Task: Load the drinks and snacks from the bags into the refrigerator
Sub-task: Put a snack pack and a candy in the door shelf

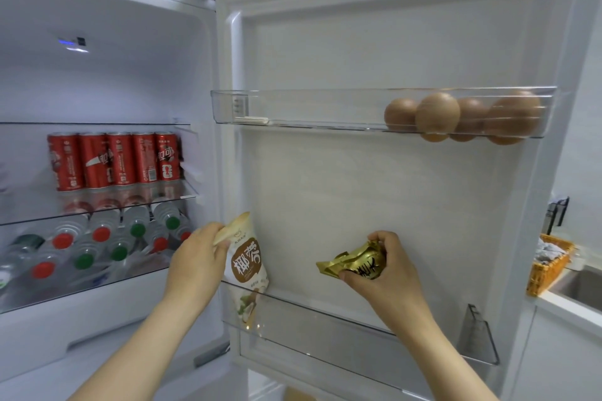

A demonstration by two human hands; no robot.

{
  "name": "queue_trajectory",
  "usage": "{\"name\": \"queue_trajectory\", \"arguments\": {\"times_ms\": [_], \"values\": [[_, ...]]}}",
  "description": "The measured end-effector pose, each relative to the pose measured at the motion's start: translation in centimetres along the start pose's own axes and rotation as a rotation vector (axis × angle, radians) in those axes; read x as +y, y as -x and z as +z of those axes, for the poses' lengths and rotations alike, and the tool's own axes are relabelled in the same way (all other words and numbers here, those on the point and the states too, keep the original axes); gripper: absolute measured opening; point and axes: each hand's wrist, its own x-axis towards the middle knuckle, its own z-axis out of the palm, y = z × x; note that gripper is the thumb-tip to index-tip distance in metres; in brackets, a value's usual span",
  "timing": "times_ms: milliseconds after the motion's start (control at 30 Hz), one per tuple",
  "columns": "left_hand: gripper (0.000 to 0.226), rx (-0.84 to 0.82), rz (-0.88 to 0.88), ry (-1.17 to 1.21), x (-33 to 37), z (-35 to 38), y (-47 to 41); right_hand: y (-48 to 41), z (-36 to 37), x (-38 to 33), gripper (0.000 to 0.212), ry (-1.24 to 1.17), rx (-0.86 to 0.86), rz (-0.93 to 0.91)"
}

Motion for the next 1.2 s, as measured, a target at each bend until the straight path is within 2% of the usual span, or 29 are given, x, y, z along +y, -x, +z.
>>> {"name": "queue_trajectory", "arguments": {"times_ms": [100,167,233,333,533,667,767,1100,1200], "values": [[0.039,0.121,0.212,-0.198,1.0,-0.4,0.8,0.1,0.0,0.0,0.063,0.004,0.004,0.001],[0.040,0.144,0.329,-0.172,2.3,-0.5,1.6,0.1,0.0,0.0,0.062,0.005,0.007,0.002],[0.035,0.080,0.375,-0.082,3.5,0.0,2.5,0.0,0.0,0.0,0.062,0.005,0.006,0.003],[0.027,-0.045,0.345,0.055,5.2,1.3,4.0,0.0,-0.1,-0.1,0.061,0.009,0.015,0.017],[0.028,-0.137,0.249,0.209,8.3,4.9,6.6,0.2,-3.4,0.1,0.057,0.186,-0.016,0.020],[0.013,-0.068,0.245,0.161,8.7,7.0,8.0,0.6,-7.5,0.6,0.061,0.355,0.007,0.082],[0.013,-0.011,0.238,0.175,8.5,7.8,8.0,0.9,-8.8,0.7,0.065,0.464,-0.018,0.100],[0.009,0.046,0.270,0.192,8.3,8.0,8.0,0.8,-7.2,1.4,0.061,0.968,-0.123,0.182],[0.007,0.030,0.271,0.184,8.3,7.9,8.0,0.1,-6.6,1.3,0.062,1.090,-0.224,0.177]]}}
